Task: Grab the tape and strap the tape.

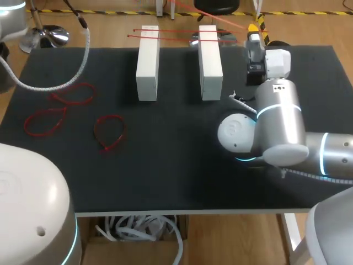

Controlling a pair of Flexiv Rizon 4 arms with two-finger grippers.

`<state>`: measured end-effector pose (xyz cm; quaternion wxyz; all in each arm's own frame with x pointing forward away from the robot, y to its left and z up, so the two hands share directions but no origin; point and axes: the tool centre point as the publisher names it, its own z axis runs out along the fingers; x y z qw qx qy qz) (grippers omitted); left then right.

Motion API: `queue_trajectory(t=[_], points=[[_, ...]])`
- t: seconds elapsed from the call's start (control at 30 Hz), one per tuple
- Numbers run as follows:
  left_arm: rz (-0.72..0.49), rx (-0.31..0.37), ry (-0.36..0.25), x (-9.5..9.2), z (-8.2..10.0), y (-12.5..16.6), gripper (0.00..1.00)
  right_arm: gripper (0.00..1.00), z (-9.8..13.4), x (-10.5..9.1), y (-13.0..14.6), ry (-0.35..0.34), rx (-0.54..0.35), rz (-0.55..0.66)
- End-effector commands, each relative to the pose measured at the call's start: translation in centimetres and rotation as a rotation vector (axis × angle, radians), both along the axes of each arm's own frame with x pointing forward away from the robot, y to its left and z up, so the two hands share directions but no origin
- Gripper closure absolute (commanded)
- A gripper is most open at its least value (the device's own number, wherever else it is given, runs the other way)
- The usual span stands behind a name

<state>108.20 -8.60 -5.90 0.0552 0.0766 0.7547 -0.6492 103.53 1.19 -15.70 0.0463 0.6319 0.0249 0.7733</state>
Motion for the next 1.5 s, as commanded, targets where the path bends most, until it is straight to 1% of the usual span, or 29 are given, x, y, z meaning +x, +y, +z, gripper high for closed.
queue_trajectory(t=[0.03, 0.2, 0.37, 0.43, 0.53, 0.57, 0.6, 0.63, 0.77, 0.93, 1.07, 1.2, 1.23, 1.33, 1.37, 1.47, 1.5], points=[[0.049, 0.18, -0.019, -0.8, 0.8, -0.1, 1.0, 1.0, 0.2, -0.1, -0.4, 0.008, -0.01, 0.011], [0.046, 0.241, -0.036, -0.9, 0.9, -0.1, 1.0, 1.0, 0.0, 0.1, -0.1, 0.018, -0.02, 0.023], [0.041, 0.336, -0.084, -1.1, 1.0, -0.2, 1.0, 1.0, 0.0, 0.2, 0.1, 0.019, -0.024, 0.029], [0.038, 0.382, -0.094, -1.1, 1.2, -0.2, 1.0, 1.0, -0.1, 0.2, 0.2, 0.02, -0.027, 0.032], [0.036, 0.422, -0.101, -1.2, 1.4, -0.4, 1.0, 1.0, -0.1, 0.2, 0.5, 0.024, -0.032, 0.04], [0.034, 0.437, -0.112, -1.2, 1.5, -0.4, 1.0, 1.0, -0.1, 0.2, 0.6, 0.024, -0.033, 0.042], [0.028, 0.466, -0.119, -1.3, 1.6, -0.4, 1.0, 1.0, -0.1, 0.1, 0.7, 0.024, -0.035, 0.045], [0.027, 0.479, -0.125, -1.3, 1.5, -0.4, 1.0, 1.0, -0.1, 0.1, 0.8, 0.024, -0.036, 0.046], [0.029, 0.496, -0.121, -1.4, 1.3, -0.1, 1.0, 1.0, 0.0, 0.0, 1.0, 0.024, -0.044, 0.054], [0.017, 0.571, -0.17, -1.6, 1.3, -0.1, 1.0, 1.0, 0.0, -0.2, 1.2, 0.03, -0.055, 0.074], [0.008, 0.612, -0.192, -1.7, 1.3, -0.2, 1.0, 1.0, 0.1, -0.3, 1.2, 0.028, -0.059, 0.081], [-0.006, 0.697, -0.233, -1.8, 1.4, -0.4, 1.0, 1.0, 0.2, -0.3, 1.2, 0.027, -0.064, 0.085], [-0.015, 0.74, -0.247, -1.8, 1.4, -0.6, 1.0, 1.0, 0.2, -0.4, 1.2, 0.027, -0.067, 0.086], [-0.039, 0.839, -0.272, -1.9, 1.2, -0.7, 1.0, 1.0, 0.2, -0.4, 1.2, 0.027, -0.071, 0.09], [-0.049, 0.855, -0.267, -1.9, 1.0, -0.7, 1.0, 1.0, 0.1, -0.5, 1.2, 0.027, -0.072, 0.092], [-0.044, 0.897, -0.207, -2.0, 0.5, -0.7, 1.0, 1.0, 0.1, -0.5, 1.2, 0.025, -0.074, 0.1], [-0.044, 0.862, -0.18, -2.0, 0.5, -0.6, 1.0, 1.0, 0.1, -0.5, 1.3, 0.025, -0.076, 0.1]])
